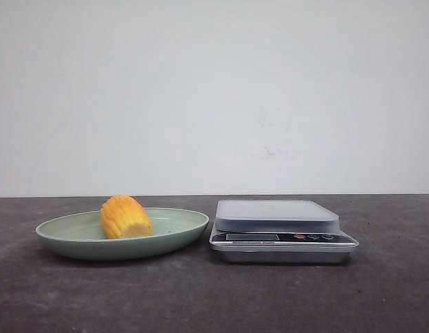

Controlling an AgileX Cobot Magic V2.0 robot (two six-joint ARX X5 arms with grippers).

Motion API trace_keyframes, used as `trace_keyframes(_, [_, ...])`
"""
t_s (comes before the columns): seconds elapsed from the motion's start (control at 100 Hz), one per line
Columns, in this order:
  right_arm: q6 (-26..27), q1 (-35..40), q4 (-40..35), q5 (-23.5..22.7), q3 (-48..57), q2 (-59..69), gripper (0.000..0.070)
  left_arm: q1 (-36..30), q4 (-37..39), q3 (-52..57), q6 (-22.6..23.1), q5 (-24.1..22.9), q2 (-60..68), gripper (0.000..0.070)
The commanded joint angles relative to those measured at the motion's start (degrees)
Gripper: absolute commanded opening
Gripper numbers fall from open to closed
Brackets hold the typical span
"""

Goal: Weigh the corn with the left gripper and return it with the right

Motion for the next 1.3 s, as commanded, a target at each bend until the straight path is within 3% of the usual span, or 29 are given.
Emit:
trace_keyframes(0.0, [-0.59,-0.02,1.86,-0.17,-2.51,-1.68,0.0007,0.04,0.24,-0.92,0.70,0.13,-0.04,0.0012])
trace_keyframes(0.52, [-0.59,0.28,4.37,0.04,-10.54,-2.86,0.0007,0.04,0.22,-0.92,0.70,0.13,-0.04,0.0012])
trace_keyframes(1.29, [-0.39,1.22,6.93,0.04,-10.67,-2.86,0.0007,0.04,0.22,-0.92,0.70,0.11,-0.04,0.0012])
